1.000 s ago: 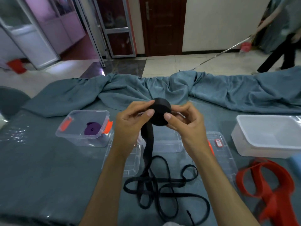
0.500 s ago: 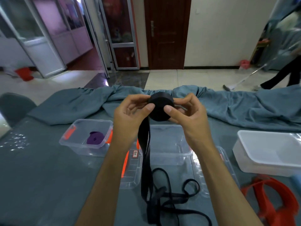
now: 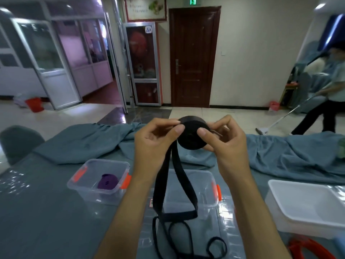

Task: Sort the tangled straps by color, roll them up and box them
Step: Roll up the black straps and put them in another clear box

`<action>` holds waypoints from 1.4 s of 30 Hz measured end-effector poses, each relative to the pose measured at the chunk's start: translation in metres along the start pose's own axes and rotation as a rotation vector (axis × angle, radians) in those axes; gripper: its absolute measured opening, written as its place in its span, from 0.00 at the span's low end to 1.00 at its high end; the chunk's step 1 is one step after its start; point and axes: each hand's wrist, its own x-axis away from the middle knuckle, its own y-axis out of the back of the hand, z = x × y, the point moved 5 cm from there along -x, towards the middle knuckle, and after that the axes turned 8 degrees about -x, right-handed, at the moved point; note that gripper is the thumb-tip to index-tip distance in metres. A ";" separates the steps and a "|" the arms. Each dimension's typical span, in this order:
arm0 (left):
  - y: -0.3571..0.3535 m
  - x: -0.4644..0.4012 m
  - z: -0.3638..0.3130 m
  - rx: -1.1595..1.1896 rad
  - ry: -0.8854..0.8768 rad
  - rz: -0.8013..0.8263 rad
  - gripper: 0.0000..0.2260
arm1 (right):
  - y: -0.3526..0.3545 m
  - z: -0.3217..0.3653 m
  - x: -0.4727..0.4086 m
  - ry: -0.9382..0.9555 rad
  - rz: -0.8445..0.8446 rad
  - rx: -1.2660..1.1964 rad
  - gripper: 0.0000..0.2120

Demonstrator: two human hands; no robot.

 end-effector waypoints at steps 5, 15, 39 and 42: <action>-0.006 0.021 0.014 -0.001 0.076 0.081 0.13 | 0.011 -0.013 0.020 -0.025 -0.058 -0.087 0.09; -0.008 0.063 0.033 0.014 0.200 0.133 0.11 | 0.028 -0.039 0.068 -0.099 -0.078 0.027 0.11; 0.019 0.085 0.070 -0.039 0.345 0.173 0.15 | 0.028 -0.082 0.093 -0.271 -0.073 0.039 0.07; 0.020 0.084 0.072 -0.057 0.342 0.105 0.13 | 0.031 -0.087 0.087 -0.321 -0.003 0.085 0.12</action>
